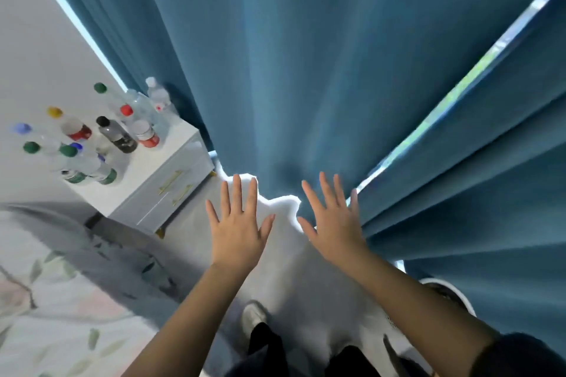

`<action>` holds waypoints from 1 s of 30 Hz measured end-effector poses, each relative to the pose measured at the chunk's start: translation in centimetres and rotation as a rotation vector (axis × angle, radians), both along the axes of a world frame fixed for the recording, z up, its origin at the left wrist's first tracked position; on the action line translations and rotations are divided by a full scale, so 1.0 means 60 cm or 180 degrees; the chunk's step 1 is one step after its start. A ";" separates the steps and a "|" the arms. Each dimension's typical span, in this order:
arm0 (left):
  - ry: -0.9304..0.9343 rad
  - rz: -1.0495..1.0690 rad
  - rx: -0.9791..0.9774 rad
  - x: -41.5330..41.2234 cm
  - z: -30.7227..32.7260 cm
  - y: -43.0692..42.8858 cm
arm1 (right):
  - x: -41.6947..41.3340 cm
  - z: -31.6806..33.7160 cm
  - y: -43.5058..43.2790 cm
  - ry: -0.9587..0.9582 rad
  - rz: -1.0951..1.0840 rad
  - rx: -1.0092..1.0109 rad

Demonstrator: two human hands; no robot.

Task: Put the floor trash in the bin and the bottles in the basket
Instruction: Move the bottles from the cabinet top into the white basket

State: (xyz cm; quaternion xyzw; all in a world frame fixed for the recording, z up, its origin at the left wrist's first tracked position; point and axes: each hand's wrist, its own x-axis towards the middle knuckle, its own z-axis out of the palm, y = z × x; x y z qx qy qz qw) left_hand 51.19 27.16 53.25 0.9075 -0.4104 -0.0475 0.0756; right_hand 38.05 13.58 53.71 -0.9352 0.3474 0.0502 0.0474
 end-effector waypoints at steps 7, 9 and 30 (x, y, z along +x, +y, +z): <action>-0.0003 0.0594 0.0196 0.214 0.001 0.109 | 0.256 0.017 0.074 -0.0160 0.0569 0.0164; 0.0004 0.0755 0.0209 0.265 -0.002 0.131 | 0.322 0.017 0.088 -0.0131 0.0817 0.0213; 0.0427 0.2027 0.0462 0.789 -0.042 0.249 | 0.947 -0.085 0.182 0.0401 0.2313 0.0938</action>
